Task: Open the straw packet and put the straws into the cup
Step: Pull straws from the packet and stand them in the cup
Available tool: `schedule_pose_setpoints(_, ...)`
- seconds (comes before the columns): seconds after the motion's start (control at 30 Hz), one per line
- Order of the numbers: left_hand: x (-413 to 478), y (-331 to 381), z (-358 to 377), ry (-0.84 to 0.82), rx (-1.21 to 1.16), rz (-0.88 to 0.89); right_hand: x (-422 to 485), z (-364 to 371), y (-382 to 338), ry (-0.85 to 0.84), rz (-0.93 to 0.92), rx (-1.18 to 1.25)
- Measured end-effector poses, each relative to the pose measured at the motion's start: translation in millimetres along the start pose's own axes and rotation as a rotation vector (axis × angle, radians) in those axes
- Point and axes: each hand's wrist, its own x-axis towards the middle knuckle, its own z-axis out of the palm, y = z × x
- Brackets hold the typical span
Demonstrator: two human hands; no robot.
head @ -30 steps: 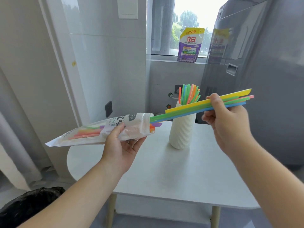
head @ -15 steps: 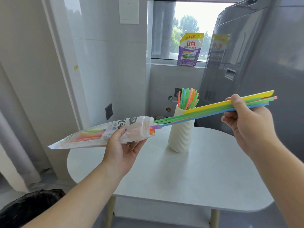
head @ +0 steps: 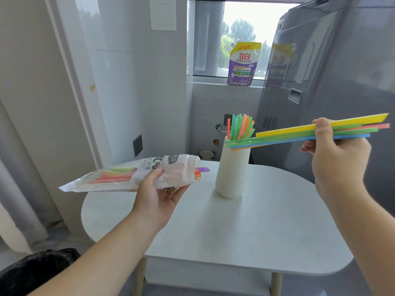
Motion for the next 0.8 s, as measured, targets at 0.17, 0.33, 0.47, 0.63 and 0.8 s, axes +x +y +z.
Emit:
schedule_pose_setpoints(0.17, 1, -2, 2, -0.002, 0.005, -0.006, 3, -1, -2, 0.034, -0.054, 0.017)
schedule_pose_setpoints(0.33, 0, -2, 2, -0.001, 0.009, -0.004, 9, -4, -5, 0.047, -0.087, 0.023)
schedule_pose_setpoints(0.47, -1, -1, 2, -0.005, 0.013, -0.006, 14, -5, -4, 0.032, -0.089, -0.001)
schedule_pose_setpoints(0.63, -3, -2, 3, -0.004, 0.021, -0.008, 14, 1, -2, -0.014, -0.101, -0.045)
schedule_pose_setpoints(0.8, -3, -3, 3, 0.001, 0.025, -0.016, 18, 17, -8, -0.044, -0.12, -0.083)
